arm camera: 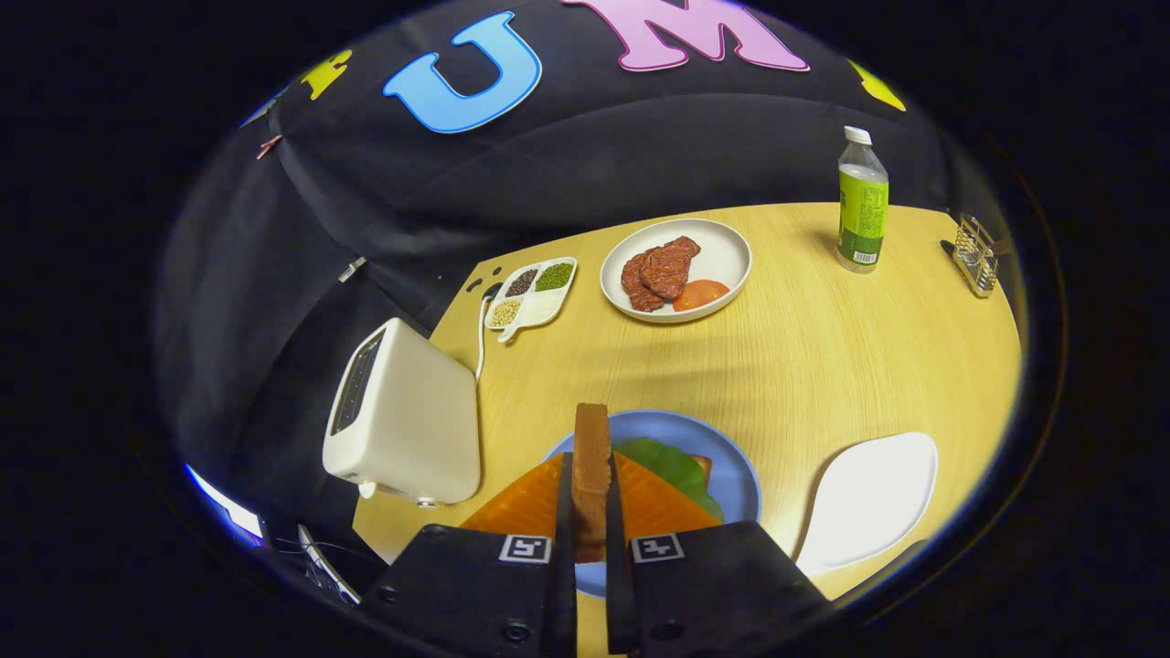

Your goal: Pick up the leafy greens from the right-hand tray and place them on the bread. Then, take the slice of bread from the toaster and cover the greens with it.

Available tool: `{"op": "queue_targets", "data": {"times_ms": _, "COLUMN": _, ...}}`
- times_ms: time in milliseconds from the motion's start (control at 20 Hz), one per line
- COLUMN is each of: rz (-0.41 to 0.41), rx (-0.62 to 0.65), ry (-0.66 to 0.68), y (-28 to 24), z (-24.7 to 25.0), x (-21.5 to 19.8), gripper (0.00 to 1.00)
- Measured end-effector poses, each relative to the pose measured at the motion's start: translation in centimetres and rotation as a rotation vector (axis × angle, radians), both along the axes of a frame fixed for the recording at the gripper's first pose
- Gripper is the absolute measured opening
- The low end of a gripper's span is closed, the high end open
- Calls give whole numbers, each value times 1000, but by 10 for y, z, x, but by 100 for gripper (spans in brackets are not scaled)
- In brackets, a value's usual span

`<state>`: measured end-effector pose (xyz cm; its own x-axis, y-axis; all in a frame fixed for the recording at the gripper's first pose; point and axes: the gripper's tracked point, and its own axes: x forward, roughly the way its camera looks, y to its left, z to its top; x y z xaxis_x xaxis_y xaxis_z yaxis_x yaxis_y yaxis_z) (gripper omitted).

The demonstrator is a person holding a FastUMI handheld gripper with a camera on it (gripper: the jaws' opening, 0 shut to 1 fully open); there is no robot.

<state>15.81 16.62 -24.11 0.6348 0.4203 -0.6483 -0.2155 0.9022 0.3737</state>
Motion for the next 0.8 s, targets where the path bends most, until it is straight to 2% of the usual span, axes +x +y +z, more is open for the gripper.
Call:
{"op": "queue_targets", "data": {"times_ms": 250, "rz": 30, "rx": 29, "ry": -4, "y": 16, "z": 5, "x": -4, "gripper": 17}}
{"op": "queue_targets", "data": {"times_ms": 450, "rz": -12, "rx": 5, "ry": 29, "y": 5, "z": -11, "x": -1, "gripper": 17}}
{"op": "queue_targets", "data": {"times_ms": 550, "rz": -52, "rx": -49, "ry": 58, "y": -13, "z": -20, "x": -4, "gripper": 19}}
{"op": "queue_targets", "data": {"times_ms": 600, "rz": -64, "rx": -63, "ry": 61, "y": -20, "z": -22, "x": -4, "gripper": 27}}
{"op": "queue_targets", "data": {"times_ms": 650, "rz": -76, "rx": -73, "ry": 63, "y": -21, "z": -27, "x": -5, "gripper": 31}}
{"op": "queue_targets", "data": {"times_ms": 750, "rz": -93, "rx": -105, "ry": 66, "y": -33, "z": -35, "x": -7, "gripper": 52}}
{"op": "queue_targets", "data": {"times_ms": 800, "rz": -95, "rx": -120, "ry": 68, "y": -38, "z": -37, "x": -9, "gripper": 57}}
